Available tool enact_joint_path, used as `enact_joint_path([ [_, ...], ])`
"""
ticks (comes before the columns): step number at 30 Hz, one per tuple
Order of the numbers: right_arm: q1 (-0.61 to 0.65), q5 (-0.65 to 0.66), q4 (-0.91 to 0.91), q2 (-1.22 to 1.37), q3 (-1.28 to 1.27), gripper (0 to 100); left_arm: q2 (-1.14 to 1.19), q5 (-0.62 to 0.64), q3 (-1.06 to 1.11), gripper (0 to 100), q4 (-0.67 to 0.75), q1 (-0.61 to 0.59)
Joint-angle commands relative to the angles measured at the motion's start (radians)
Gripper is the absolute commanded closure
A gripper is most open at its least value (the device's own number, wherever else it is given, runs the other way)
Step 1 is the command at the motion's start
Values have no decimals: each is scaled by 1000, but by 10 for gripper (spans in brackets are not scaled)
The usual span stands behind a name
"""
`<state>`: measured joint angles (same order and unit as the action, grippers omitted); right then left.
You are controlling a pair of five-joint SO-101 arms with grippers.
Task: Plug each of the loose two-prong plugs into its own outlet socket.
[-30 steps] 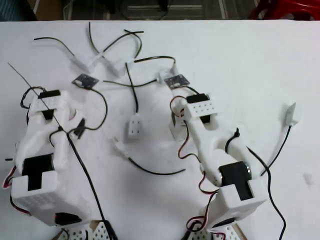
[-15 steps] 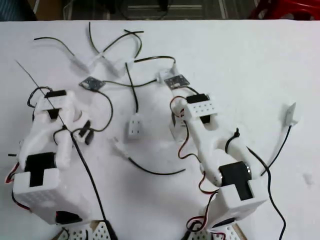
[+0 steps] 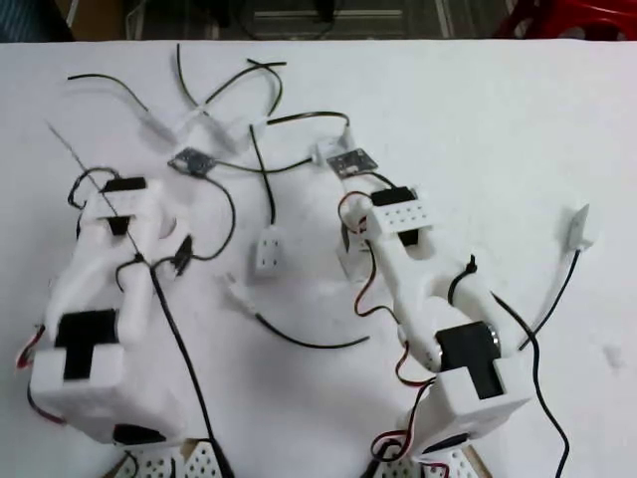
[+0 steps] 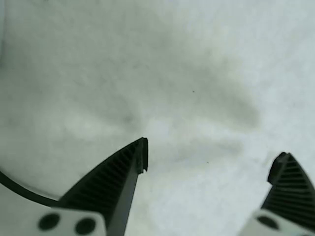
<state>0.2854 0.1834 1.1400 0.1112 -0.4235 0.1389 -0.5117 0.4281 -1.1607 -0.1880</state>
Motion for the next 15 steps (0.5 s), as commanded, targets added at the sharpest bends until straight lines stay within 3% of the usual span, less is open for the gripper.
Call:
enact_joint_path([
  [1,-10,-2,-7,-16,8,618,-341,89,-26,976,-2,85],
  [7,-13,-2,-56,51,14,618,-826,160,118,976,109,142],
  [15,-7,-2,-56,53,14,618,-1283,448,463,976,439,143],
])
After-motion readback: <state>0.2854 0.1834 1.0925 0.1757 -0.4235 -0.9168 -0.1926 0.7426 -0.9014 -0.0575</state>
